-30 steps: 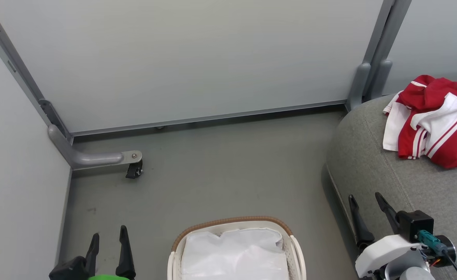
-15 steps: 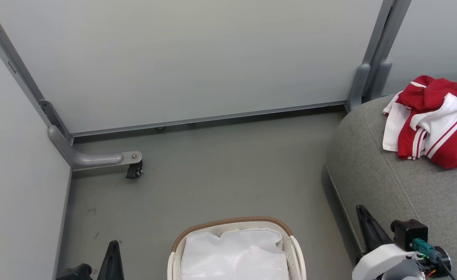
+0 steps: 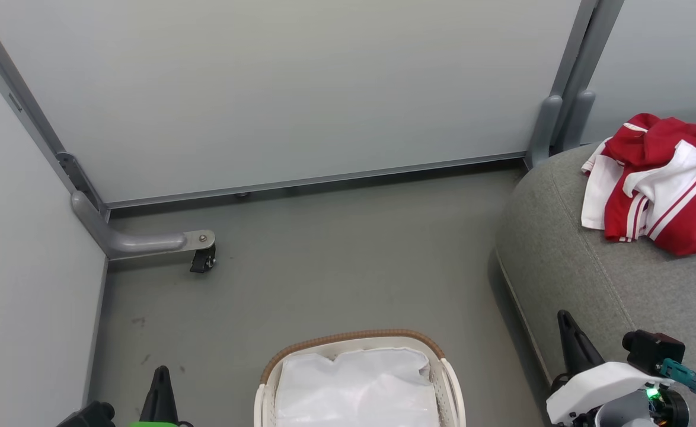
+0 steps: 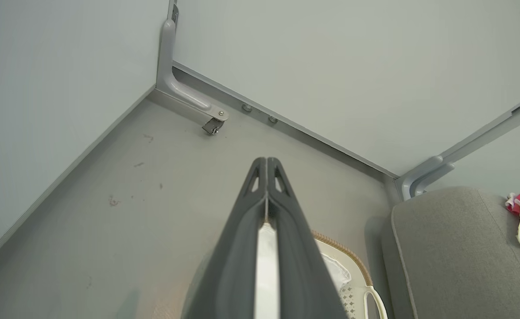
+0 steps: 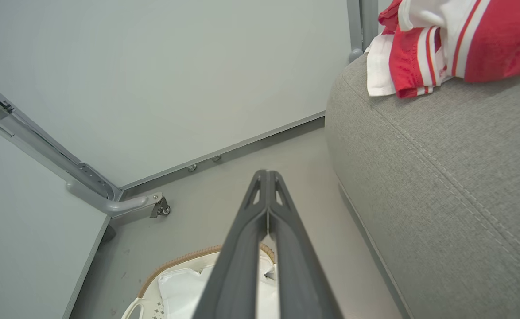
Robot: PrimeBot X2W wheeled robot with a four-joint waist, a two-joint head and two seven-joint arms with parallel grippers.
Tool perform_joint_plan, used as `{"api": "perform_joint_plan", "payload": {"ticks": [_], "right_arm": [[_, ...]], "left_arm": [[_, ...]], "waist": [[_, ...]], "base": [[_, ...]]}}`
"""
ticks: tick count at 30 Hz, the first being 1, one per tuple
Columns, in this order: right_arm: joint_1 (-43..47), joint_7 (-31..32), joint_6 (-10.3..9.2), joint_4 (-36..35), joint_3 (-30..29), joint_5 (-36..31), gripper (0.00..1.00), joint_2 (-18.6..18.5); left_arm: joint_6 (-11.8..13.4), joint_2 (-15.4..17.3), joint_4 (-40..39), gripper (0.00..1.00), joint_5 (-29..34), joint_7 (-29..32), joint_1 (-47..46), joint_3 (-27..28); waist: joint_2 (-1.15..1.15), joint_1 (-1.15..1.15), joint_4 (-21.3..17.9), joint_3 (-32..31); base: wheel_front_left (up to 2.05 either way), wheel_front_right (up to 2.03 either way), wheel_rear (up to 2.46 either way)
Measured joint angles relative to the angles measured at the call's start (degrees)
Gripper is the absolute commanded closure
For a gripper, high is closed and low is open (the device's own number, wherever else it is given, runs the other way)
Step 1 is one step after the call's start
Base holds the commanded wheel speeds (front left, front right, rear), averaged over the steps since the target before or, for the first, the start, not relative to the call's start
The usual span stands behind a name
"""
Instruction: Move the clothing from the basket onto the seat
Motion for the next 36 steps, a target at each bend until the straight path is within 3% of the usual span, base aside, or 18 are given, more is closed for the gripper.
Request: {"api": "perform_joint_plan", "payload": {"ticks": [36], "right_arm": [[-0.44, 7.75, -0.01, -4.19, -2.41, 30.31, 1.00, -0.20]], "left_arm": [[-1.49, 0.01, -4.09, 1.00, -25.17, 7.77, -3.66, 3.81]], "waist": [[0.00, 0.00, -0.54, 0.40]], "base": [[0.00, 0.00, 0.00]]}}
